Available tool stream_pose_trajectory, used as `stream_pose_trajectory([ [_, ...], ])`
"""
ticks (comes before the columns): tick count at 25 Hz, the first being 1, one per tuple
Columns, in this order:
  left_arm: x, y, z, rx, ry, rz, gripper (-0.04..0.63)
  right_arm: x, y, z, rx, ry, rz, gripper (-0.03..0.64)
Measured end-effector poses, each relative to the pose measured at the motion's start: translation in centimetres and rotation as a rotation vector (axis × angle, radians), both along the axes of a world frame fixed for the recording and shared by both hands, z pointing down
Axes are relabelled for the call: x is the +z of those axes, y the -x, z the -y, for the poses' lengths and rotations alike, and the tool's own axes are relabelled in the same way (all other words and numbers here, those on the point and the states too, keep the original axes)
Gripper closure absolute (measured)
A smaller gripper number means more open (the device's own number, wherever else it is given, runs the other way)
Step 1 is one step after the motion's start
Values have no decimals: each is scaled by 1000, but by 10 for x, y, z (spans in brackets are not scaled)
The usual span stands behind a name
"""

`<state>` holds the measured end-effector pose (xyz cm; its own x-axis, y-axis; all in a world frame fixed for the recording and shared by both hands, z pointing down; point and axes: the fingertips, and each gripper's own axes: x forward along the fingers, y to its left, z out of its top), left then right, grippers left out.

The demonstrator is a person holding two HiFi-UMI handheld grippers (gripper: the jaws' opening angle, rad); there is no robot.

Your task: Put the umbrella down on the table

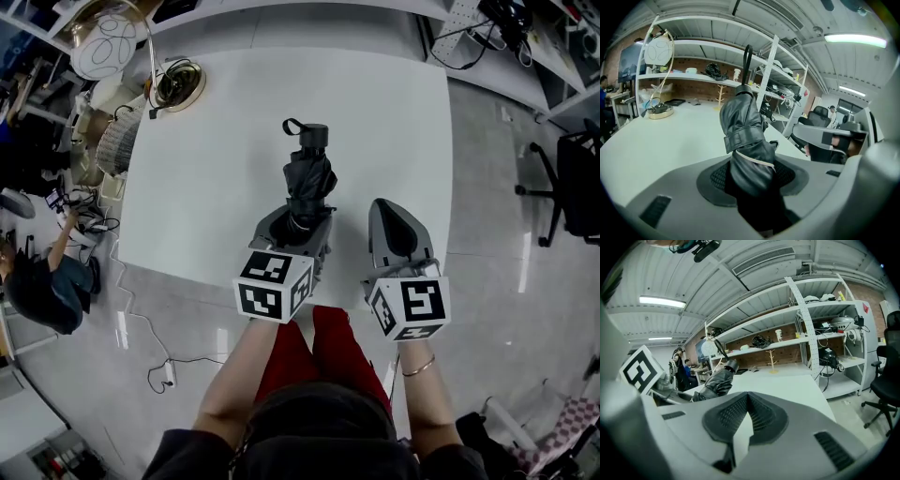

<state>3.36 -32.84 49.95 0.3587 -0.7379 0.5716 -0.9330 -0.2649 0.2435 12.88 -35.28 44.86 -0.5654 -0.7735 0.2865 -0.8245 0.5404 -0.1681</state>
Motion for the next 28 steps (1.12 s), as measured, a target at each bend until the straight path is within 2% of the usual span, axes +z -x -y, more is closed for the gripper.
stream_pose_trajectory([
  [8, 29, -3, 9, 7, 81, 9, 393, 18, 12, 8, -26, 17, -23, 601],
  [28, 57, -5, 29, -20, 169, 27, 387, 43, 16, 7, -19, 74, -67, 601],
])
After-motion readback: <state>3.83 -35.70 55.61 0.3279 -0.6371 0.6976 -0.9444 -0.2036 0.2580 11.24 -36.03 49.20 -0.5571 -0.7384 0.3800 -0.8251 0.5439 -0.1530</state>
